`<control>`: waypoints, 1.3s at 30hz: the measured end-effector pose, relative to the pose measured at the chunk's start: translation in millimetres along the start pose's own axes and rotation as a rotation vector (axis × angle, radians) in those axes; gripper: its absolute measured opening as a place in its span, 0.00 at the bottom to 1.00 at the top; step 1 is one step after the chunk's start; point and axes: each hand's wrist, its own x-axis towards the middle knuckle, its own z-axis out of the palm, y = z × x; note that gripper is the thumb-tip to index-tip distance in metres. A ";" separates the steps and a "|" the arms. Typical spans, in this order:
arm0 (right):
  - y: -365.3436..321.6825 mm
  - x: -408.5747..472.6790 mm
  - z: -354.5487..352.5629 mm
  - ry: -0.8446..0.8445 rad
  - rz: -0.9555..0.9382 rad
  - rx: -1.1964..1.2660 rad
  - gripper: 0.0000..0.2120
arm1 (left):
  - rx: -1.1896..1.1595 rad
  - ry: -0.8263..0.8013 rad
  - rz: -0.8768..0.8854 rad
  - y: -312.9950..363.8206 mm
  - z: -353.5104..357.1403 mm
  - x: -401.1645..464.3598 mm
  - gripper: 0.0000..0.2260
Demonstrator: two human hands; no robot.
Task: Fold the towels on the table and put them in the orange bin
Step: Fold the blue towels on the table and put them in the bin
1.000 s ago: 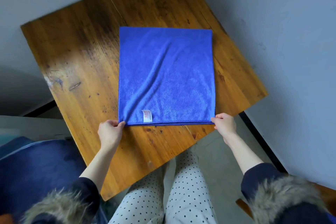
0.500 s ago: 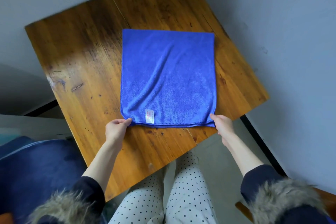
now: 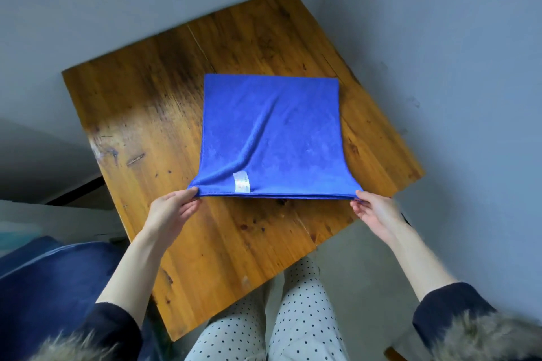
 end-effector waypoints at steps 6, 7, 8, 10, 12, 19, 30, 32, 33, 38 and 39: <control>-66.9 -33.6 17.3 -0.075 -0.093 0.169 0.03 | 0.014 -0.063 0.164 73.0 29.6 -30.5 0.03; -80.1 -41.8 21.6 -0.086 -0.123 0.177 0.04 | 0.028 -0.066 0.209 87.0 35.5 -36.1 0.03; -92.9 -50.6 26.0 -0.096 -0.157 0.188 0.05 | 0.039 -0.066 0.256 100.6 40.7 -42.5 0.04; -117.0 -68.9 33.4 -0.113 -0.253 0.194 0.07 | 0.057 -0.059 0.366 125.9 49.5 -57.3 0.06; -138.4 -88.2 38.6 -0.132 -0.401 0.154 0.10 | 0.094 -0.066 0.500 148.0 54.5 -73.6 0.07; -194.3 -139.3 53.9 -0.193 -0.909 -0.284 0.10 | 0.506 -0.181 0.875 208.5 55.8 -116.2 0.06; -223.2 -172.6 72.8 -0.068 -1.287 -0.714 0.05 | 0.927 0.193 1.374 261.8 26.6 -141.8 0.04; -226.3 -176.7 72.8 -0.130 -1.263 -0.734 0.06 | 0.948 0.191 1.399 265.3 21.2 -143.8 0.04; -227.8 -179.0 73.2 -0.169 -1.254 -0.725 0.06 | 0.929 0.170 1.397 265.8 18.6 -144.9 0.03; -234.4 -197.9 81.1 -0.319 -1.306 -0.652 0.13 | 0.726 0.009 1.379 263.9 6.1 -152.4 0.07; -234.1 -201.4 83.3 -0.324 -1.345 -0.684 0.14 | 0.703 -0.011 1.373 264.2 4.0 -154.2 0.07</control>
